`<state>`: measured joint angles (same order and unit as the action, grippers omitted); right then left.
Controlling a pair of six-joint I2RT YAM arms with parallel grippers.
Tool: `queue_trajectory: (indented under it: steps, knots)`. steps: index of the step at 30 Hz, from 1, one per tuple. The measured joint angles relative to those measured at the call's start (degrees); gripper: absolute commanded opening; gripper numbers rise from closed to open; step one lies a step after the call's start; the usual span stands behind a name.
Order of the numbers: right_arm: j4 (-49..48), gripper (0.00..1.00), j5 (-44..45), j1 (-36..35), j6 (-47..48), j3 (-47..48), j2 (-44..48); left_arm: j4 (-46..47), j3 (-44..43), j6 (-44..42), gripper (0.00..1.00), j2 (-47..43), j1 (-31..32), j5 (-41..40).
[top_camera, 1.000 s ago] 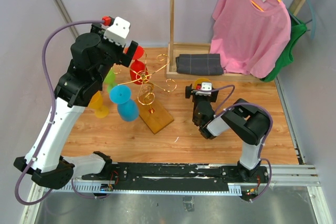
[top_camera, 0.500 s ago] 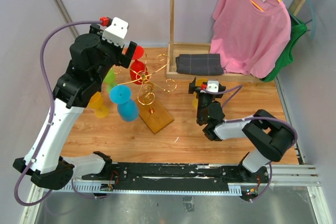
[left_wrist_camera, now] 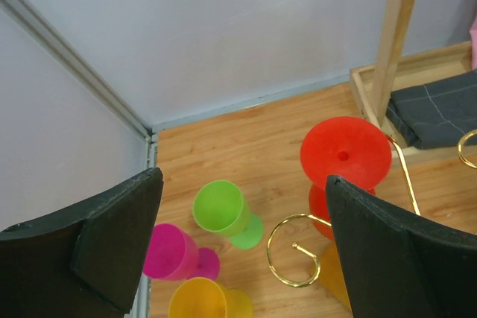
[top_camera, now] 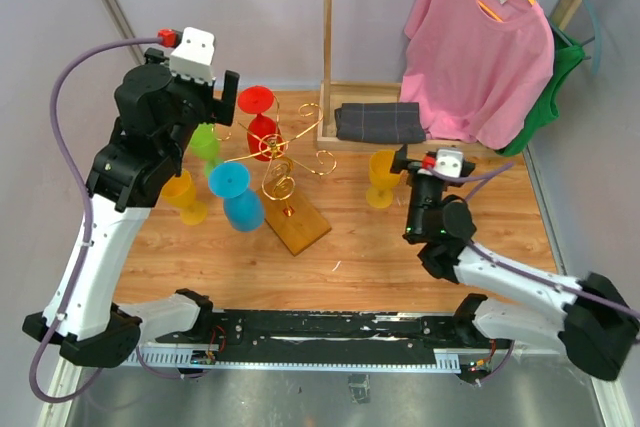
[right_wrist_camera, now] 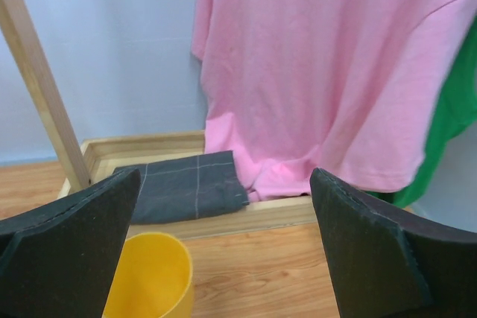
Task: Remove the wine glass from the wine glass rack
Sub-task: Place the wine glass at the center of the board, then pick up the wine glass from the wine rack.
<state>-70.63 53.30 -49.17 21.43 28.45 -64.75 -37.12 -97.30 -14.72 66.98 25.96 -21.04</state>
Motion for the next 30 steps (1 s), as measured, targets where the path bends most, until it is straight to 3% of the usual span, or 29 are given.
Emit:
queue_trajectory:
  steps: [4, 13, 21, 30]
  knots:
    - [18.03, 0.99, 1.51, 0.0, -1.73, 5.6, 11.85, -0.63, 0.59, 2.36, 0.94, -1.92, -2.73, -0.37]
    - [56.92, 0.99, 2.4, -0.09, -9.4, 26.03, 18.93, -6.54, 1.25, 12.61, 0.94, -4.76, -11.72, 5.77]
    - [74.77, 0.99, 1.86, -0.37, -12.28, 33.94, 19.96, -11.43, 2.64, 23.06, 0.95, -6.6, -14.71, 17.05]
    - [85.5, 0.99, 0.46, -0.42, -13.99, 39.47, 20.68, -12.46, 6.8, 31.93, 0.95, -13.55, -17.66, 27.52]
